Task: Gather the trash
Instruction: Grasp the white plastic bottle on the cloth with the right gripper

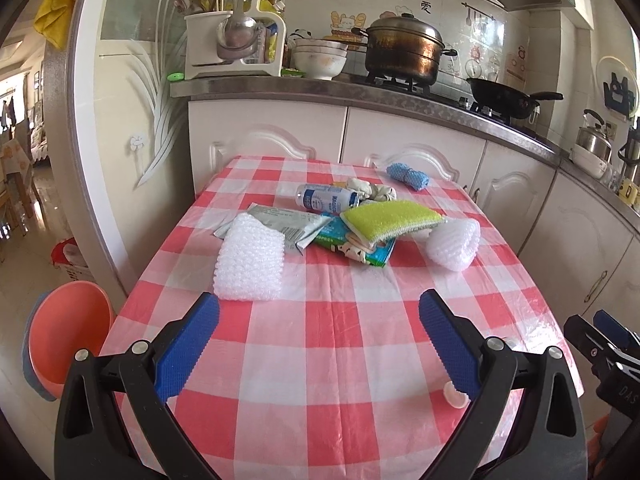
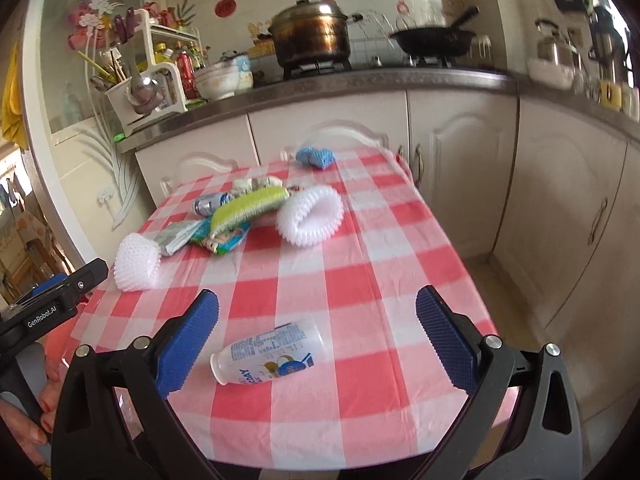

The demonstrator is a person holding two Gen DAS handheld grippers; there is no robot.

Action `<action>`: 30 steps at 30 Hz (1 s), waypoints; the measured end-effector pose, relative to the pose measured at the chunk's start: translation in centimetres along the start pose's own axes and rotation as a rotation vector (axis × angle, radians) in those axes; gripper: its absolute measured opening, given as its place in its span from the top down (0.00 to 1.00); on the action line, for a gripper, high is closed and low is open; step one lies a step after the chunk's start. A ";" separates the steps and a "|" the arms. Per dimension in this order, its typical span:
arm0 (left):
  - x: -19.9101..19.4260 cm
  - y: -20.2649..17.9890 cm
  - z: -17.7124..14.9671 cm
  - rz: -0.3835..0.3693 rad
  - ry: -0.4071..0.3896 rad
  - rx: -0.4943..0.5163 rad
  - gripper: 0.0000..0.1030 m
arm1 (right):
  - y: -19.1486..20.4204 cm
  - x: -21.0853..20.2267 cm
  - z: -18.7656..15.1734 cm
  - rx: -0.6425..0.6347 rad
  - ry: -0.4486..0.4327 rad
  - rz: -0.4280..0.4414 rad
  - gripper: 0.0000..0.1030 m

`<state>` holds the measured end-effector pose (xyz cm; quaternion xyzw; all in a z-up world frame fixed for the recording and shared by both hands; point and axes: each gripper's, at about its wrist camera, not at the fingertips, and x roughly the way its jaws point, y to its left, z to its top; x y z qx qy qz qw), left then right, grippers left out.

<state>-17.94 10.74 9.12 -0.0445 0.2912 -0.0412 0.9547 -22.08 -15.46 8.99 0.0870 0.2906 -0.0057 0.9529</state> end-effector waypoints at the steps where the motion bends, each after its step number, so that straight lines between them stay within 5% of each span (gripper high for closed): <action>1: 0.1 0.0 -0.3 -0.001 0.009 0.005 0.05 | -0.3 0.1 -0.3 0.012 0.019 0.002 0.03; 10: 0.0 0.0 -0.9 0.012 0.018 0.028 0.05 | -2.0 0.9 -0.7 0.106 0.124 0.025 0.03; 16: 0.1 -1.0 -1.1 0.000 0.015 0.069 0.05 | -2.5 1.4 -3.4 0.130 0.318 0.028 0.04; 18: 0.4 -1.3 -1.4 -0.009 0.018 0.077 0.05 | -2.9 1.6 -4.4 0.151 0.372 0.042 0.10; 20: 0.7 -1.7 -1.5 -0.018 0.030 0.083 0.05 | -3.2 1.8 -4.8 0.175 0.402 0.076 0.29; 30: 1.9 -2.1 -2.3 -0.040 0.064 0.099 0.05 | -0.9 3.0 -4.2 0.138 0.418 0.157 0.33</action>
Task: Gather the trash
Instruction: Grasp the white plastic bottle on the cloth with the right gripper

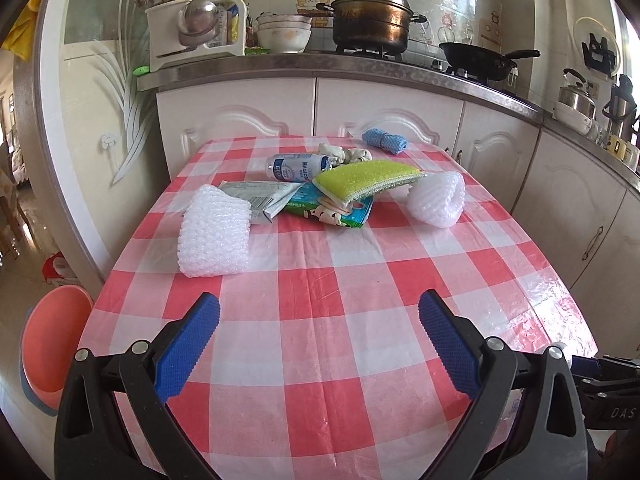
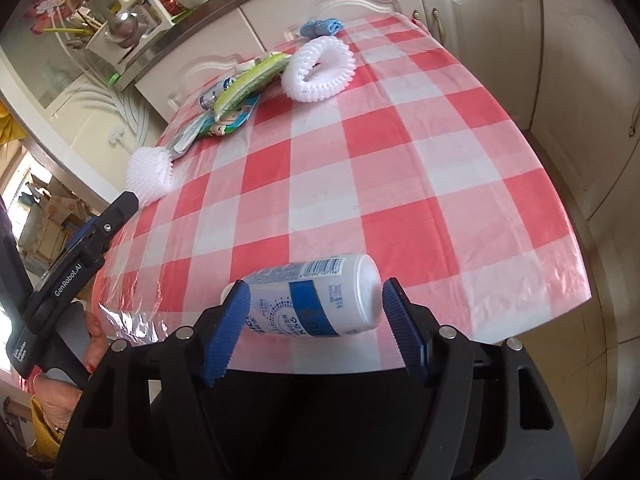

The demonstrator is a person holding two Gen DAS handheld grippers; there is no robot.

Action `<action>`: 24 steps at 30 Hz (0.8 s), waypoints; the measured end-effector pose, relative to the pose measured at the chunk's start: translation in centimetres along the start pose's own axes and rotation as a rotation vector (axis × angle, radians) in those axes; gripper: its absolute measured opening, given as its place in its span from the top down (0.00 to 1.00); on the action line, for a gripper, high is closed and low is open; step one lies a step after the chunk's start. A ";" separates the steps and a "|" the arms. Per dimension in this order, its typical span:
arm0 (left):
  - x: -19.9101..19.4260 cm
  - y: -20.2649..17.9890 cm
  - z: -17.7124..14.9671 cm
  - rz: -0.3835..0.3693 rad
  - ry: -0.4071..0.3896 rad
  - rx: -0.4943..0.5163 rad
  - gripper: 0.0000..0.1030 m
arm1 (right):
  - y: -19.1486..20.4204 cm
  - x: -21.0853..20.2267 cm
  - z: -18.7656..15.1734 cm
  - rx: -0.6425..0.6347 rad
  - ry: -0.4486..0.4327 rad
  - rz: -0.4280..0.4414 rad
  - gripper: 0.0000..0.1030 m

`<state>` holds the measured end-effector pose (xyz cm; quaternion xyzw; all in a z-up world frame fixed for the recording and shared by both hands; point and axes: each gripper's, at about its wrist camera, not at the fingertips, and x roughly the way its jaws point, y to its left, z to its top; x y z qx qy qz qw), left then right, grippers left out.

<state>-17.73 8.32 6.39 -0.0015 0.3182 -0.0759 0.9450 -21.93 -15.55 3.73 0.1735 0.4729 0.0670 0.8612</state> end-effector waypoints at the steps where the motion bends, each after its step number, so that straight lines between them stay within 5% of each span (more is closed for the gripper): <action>1: 0.2 0.2 -0.1 0.001 0.006 -0.004 0.05 | 0.1 0.2 0.1 -0.005 0.000 0.002 0.33; 24: 3.4 1.6 -0.8 -0.021 0.072 -0.029 0.05 | 2.6 3.8 1.8 -0.124 -0.011 0.053 0.20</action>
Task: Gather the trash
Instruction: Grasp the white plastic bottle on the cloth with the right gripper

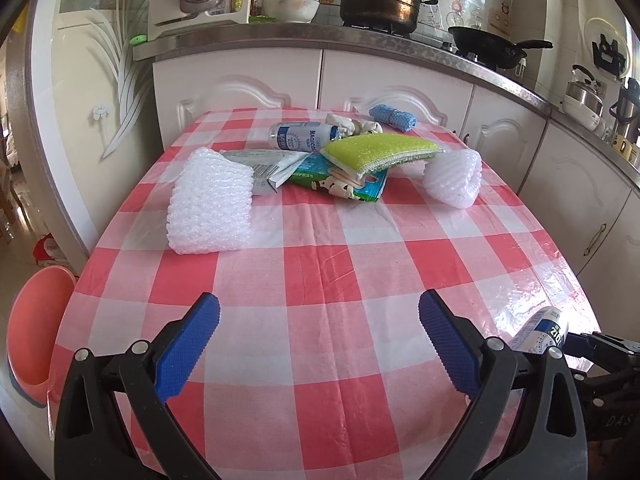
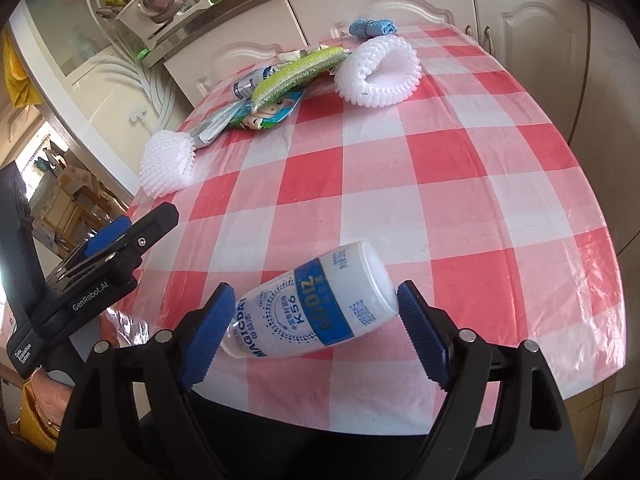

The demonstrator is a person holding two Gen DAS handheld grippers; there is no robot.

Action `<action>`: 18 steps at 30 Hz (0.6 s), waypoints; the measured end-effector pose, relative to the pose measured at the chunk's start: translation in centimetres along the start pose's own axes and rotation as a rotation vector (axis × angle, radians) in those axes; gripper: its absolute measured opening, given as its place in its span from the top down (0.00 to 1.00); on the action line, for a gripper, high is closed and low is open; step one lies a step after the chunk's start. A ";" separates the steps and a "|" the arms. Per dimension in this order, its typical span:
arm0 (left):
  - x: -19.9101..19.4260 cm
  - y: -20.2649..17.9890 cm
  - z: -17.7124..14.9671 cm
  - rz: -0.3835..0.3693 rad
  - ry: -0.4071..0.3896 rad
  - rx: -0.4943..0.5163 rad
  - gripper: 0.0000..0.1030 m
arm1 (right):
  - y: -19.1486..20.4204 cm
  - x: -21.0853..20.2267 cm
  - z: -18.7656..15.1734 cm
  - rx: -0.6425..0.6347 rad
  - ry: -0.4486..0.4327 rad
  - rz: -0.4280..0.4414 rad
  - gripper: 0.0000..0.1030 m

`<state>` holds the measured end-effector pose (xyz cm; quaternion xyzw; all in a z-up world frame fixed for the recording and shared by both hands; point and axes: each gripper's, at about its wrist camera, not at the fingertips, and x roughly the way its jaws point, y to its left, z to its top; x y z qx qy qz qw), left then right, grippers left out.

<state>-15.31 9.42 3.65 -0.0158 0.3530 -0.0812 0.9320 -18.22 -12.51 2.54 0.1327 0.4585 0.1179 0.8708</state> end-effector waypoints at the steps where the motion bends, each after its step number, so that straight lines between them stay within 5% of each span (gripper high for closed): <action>1: 0.0 0.1 0.0 0.001 0.001 -0.002 0.05 | 0.0 0.2 0.1 0.001 -0.002 0.003 0.20; 7: 0.4 0.6 0.2 0.015 -0.001 -0.007 0.05 | 0.6 1.1 0.5 -0.032 -0.011 -0.014 0.22; 18: 2.1 5.0 1.6 0.087 0.010 -0.121 0.05 | 1.8 3.0 1.6 -0.136 -0.040 -0.104 0.57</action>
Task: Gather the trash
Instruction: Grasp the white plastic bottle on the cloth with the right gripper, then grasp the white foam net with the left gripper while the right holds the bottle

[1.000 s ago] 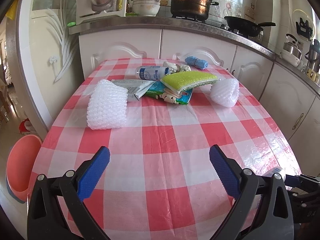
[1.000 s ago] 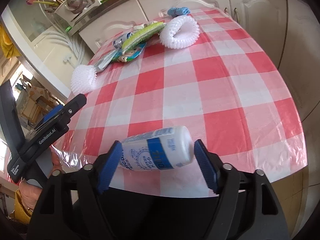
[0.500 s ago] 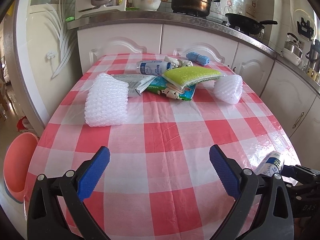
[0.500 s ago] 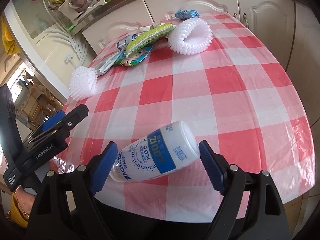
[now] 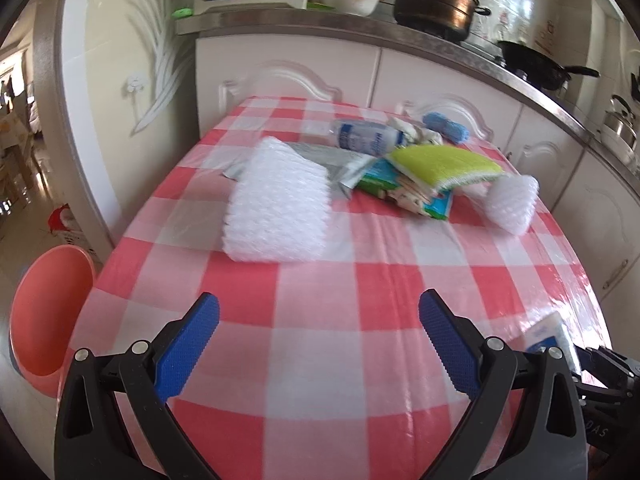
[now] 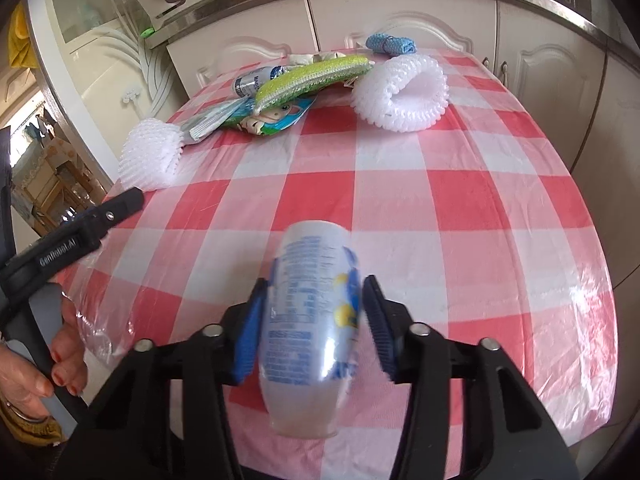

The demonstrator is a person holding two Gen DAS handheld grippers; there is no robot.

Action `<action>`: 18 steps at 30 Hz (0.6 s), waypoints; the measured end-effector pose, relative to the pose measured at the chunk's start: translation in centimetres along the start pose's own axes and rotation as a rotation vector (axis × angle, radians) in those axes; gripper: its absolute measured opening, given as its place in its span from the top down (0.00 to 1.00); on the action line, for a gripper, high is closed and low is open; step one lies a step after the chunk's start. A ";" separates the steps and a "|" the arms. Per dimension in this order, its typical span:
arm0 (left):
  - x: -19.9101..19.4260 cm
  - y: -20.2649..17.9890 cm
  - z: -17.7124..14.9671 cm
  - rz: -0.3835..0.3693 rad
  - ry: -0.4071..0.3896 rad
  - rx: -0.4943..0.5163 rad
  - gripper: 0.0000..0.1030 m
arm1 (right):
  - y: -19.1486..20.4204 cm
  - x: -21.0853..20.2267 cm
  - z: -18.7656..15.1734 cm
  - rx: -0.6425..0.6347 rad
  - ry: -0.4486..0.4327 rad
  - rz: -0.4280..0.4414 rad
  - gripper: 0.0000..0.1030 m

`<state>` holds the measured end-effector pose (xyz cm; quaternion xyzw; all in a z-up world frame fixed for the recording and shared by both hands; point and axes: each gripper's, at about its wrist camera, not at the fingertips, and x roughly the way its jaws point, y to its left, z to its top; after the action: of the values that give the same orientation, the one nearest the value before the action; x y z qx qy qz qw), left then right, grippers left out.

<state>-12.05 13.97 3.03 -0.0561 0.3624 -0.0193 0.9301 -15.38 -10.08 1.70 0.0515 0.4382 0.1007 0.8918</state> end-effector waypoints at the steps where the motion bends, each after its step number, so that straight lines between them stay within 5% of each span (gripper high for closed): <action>1: 0.0 0.3 0.3 0.013 -0.009 0.000 0.05 | -0.1 0.1 0.2 -0.003 -0.003 0.003 0.58; 7: 1.6 1.5 2.8 0.111 -0.031 0.055 0.05 | -0.1 0.6 0.8 -0.020 -0.008 0.022 0.58; 15: 4.8 1.7 4.6 0.125 0.017 0.092 0.06 | -0.5 1.1 1.5 -0.007 -0.011 0.050 0.58; 18: 5.7 1.9 4.9 0.115 0.035 0.079 0.30 | -0.6 1.3 1.8 -0.005 -0.013 0.055 0.58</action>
<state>-4.59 15.86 2.56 0.0021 0.3802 0.0190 0.9247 -13.15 -10.41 1.67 0.0619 0.4303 0.1259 0.8917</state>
